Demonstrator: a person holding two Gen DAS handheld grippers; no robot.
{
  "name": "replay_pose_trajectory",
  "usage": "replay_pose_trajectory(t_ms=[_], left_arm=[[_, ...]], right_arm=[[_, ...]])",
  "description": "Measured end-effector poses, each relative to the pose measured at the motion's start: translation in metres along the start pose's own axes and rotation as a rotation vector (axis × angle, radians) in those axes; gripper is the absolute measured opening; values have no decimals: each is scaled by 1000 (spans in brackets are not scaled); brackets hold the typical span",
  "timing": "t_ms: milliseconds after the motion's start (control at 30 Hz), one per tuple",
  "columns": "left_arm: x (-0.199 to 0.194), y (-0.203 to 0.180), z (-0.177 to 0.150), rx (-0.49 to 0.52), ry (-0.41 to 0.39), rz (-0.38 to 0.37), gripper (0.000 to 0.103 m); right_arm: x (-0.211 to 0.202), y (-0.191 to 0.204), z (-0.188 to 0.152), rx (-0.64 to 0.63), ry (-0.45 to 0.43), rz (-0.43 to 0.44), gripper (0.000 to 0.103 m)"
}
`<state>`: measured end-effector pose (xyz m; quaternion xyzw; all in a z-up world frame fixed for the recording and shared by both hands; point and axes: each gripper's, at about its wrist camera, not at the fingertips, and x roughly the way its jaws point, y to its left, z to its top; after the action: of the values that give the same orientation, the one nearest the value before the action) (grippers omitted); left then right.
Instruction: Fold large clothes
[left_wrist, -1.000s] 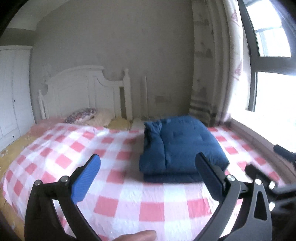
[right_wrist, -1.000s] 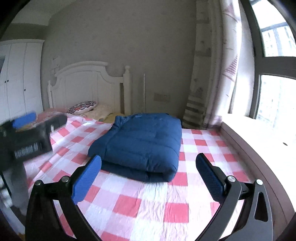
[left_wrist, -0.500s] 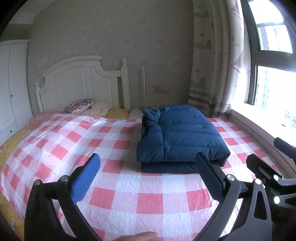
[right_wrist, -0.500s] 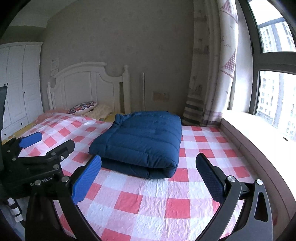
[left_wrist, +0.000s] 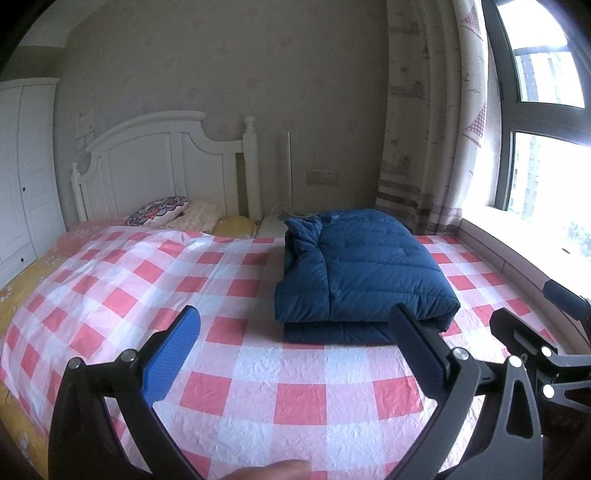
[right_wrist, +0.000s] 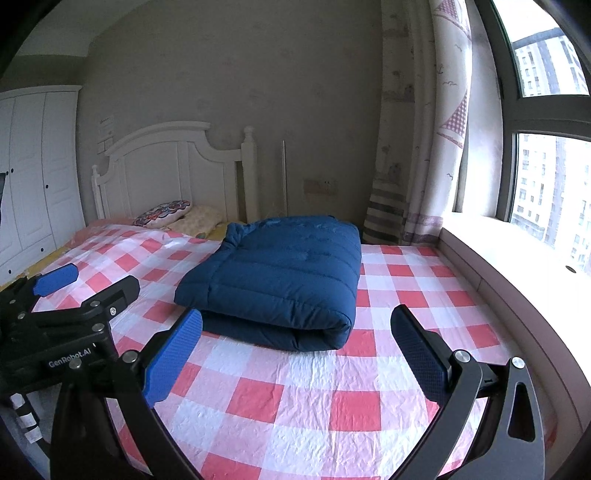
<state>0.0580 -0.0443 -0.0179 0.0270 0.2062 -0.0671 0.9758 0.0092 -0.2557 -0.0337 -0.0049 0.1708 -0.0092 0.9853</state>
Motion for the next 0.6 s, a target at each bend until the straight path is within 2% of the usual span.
replay_pose_trajectory(t_ms=[600], left_arm=[[-1, 0, -3, 11, 5, 3, 101]], right_arm=[[3, 1, -4, 10, 6, -12, 98]])
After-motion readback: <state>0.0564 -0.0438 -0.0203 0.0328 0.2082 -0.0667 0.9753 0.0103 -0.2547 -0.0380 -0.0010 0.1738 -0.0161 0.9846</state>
